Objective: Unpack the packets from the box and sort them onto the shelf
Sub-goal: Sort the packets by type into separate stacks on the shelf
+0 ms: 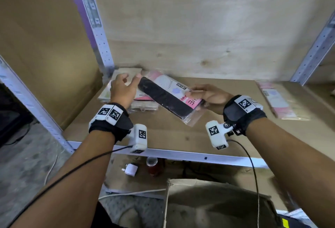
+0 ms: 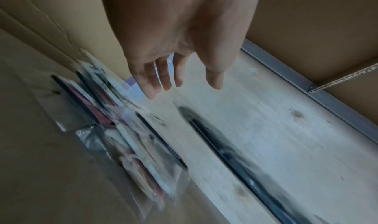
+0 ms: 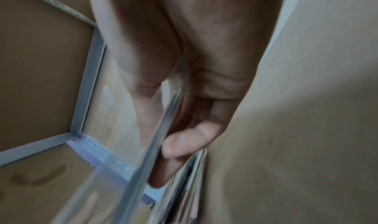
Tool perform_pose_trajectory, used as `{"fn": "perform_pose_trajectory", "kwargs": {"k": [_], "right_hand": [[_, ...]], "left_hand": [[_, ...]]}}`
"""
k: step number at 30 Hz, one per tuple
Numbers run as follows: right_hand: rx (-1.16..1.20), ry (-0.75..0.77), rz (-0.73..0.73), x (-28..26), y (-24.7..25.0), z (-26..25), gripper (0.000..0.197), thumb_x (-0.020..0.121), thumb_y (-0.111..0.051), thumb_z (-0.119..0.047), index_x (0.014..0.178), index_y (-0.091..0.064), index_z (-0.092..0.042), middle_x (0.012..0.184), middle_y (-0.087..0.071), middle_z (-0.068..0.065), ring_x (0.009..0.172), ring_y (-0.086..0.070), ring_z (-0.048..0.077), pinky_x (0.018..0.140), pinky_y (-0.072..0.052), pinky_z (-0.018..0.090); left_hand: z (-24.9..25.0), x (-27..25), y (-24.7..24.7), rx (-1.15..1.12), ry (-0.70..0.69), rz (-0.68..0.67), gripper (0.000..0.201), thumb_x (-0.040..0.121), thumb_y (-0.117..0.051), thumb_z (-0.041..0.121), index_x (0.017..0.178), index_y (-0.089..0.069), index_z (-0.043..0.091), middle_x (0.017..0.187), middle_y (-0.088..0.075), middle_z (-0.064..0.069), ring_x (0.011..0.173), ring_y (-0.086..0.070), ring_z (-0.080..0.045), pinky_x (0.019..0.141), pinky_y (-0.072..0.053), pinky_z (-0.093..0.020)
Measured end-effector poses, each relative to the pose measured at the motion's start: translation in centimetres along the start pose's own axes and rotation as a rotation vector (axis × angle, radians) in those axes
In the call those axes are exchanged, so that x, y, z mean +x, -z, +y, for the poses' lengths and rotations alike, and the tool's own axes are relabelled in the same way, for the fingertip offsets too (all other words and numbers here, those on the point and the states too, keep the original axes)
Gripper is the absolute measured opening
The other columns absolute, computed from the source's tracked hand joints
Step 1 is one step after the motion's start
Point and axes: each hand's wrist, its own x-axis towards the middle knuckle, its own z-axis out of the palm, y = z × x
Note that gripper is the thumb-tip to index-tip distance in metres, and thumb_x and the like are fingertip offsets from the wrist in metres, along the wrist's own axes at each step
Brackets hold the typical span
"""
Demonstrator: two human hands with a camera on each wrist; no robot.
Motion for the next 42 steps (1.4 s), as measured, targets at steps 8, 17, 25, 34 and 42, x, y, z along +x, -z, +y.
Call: {"fn": "perform_pose_trajectory", "kwargs": {"k": [8, 17, 25, 34, 42], "right_hand": [[0.004, -0.04, -0.047, -3.4, 6.5, 3.5, 0.052, 0.069, -0.081, -0.032, 0.118, -0.071, -0.019, 0.119, -0.069, 0.021, 0.103, -0.063, 0.033, 0.088, -0.053, 0.044], [0.305, -0.048, 0.202, -5.5, 12.1, 4.3, 0.042, 0.085, -0.071, -0.012, 0.125, -0.064, -0.002, 0.121, -0.068, 0.019, 0.114, -0.062, 0.034, 0.102, -0.048, 0.045], [0.699, -0.042, 0.37, -6.1, 12.5, 4.6, 0.019, 0.091, -0.068, -0.026, 0.108, -0.063, -0.018, 0.102, -0.064, 0.009, 0.097, -0.07, 0.027, 0.091, -0.055, 0.038], [0.676, -0.039, 0.398, -5.1, 11.0, 5.0, 0.004, 0.093, -0.062, -0.007, 0.09, -0.064, -0.008, 0.079, -0.072, 0.008, 0.068, -0.072, 0.021, 0.071, -0.062, 0.032], [0.436, -0.069, 0.595, -3.9, 11.0, 5.7, 0.015, 0.095, -0.053, 0.003, 0.094, -0.057, -0.011, 0.073, -0.055, 0.008, 0.056, -0.049, 0.017, 0.043, -0.043, 0.023]], "left_hand": [[3.0, -3.3, -4.8, -0.144, 0.077, -0.354, 0.022, 0.096, -0.063, 0.026, 0.107, -0.072, 0.01, 0.11, -0.073, -0.017, 0.096, -0.068, -0.029, 0.09, -0.055, -0.043], [3.8, -2.8, -9.8, -0.359, 0.292, -0.351, 0.006, 0.096, -0.061, 0.023, 0.099, -0.066, 0.02, 0.065, -0.072, 0.013, 0.065, -0.062, -0.013, 0.067, -0.047, -0.027], [4.9, -3.8, -13.9, -0.548, 0.399, -0.3, 0.042, 0.096, -0.057, 0.003, 0.129, -0.058, 0.03, 0.112, -0.065, 0.002, 0.074, -0.07, -0.009, 0.061, -0.057, -0.028], [7.3, -7.4, -17.2, -0.755, 0.622, -0.485, 0.017, 0.091, -0.057, -0.001, 0.108, -0.055, 0.001, 0.095, -0.067, -0.017, 0.067, -0.074, -0.02, 0.049, -0.057, -0.028], [6.8, -7.4, -17.4, -0.437, 0.385, -0.528, 0.048, 0.078, -0.08, 0.044, 0.117, -0.066, 0.019, 0.111, -0.074, 0.0, 0.095, -0.071, -0.012, 0.061, -0.056, -0.021]]}}
